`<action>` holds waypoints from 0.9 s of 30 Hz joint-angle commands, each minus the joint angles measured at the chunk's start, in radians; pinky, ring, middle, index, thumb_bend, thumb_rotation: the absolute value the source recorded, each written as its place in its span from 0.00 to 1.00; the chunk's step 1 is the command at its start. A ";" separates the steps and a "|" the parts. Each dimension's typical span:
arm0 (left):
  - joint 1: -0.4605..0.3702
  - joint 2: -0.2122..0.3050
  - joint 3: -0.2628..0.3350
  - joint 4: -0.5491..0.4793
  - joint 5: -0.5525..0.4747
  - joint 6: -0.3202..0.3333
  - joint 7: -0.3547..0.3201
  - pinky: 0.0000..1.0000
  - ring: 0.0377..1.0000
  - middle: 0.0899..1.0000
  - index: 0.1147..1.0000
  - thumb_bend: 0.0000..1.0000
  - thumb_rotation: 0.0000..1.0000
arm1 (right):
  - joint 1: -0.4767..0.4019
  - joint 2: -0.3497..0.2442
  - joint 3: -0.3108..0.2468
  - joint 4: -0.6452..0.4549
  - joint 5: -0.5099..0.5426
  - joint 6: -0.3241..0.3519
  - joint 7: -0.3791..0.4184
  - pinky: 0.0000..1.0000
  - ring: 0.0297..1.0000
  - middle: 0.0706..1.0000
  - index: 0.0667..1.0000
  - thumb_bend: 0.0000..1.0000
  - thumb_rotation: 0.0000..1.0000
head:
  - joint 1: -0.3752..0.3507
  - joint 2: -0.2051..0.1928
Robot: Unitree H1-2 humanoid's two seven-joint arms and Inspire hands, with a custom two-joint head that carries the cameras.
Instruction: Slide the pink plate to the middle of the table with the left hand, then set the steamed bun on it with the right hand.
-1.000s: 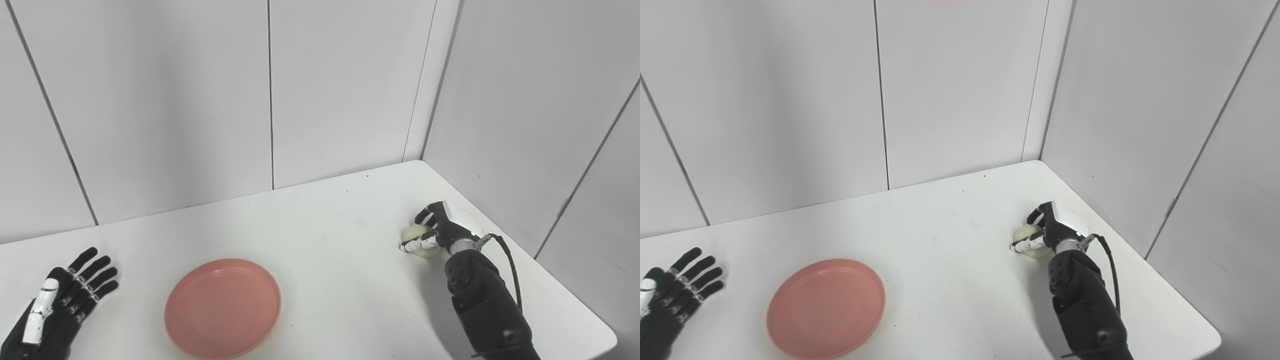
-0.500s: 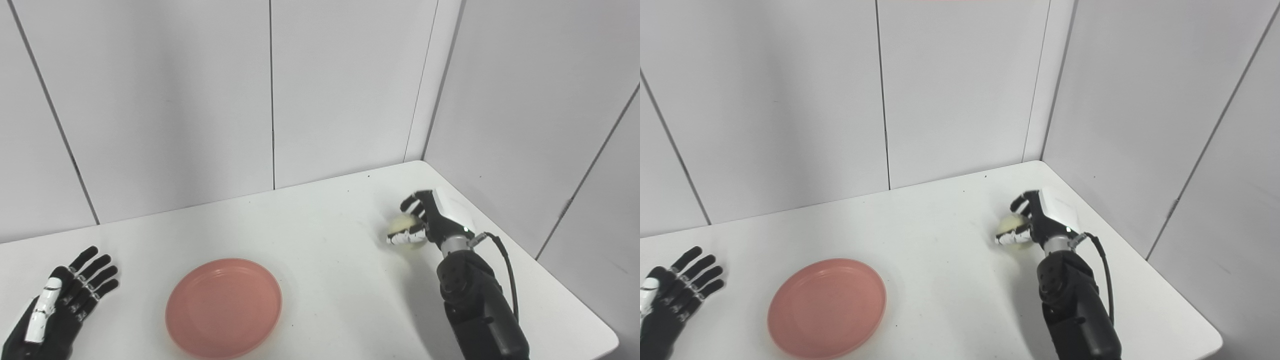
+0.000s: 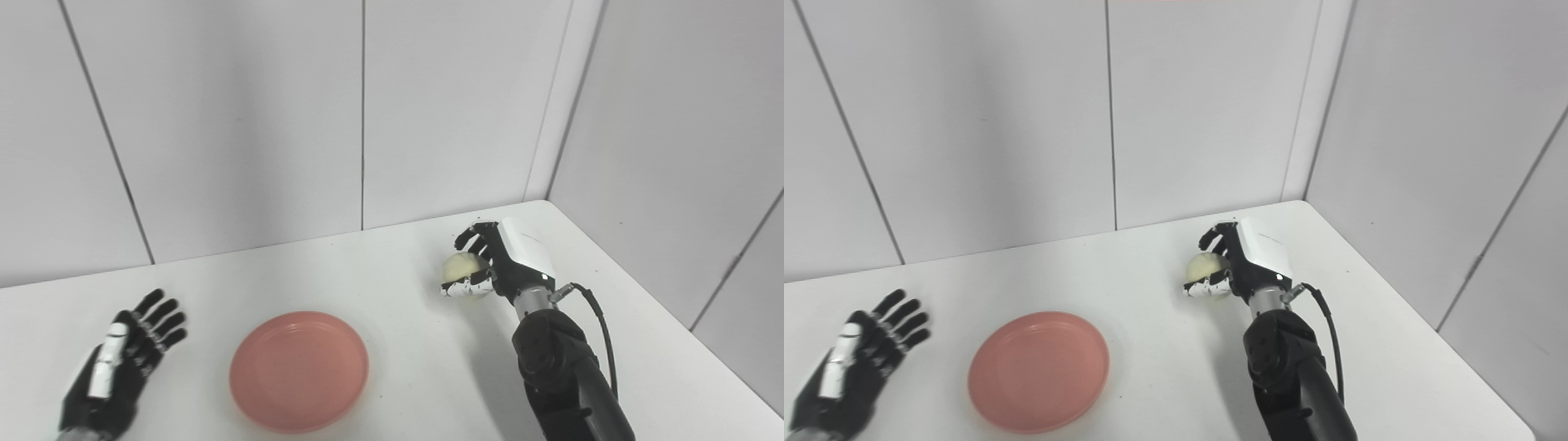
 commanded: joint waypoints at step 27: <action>0.098 -0.165 -0.107 -0.126 0.156 0.247 0.201 0.93 0.90 0.91 0.91 0.38 1.00 | -0.185 0.143 0.377 0.025 0.023 -0.109 0.063 0.30 0.36 0.39 0.49 0.52 0.00 | 0.268 0.095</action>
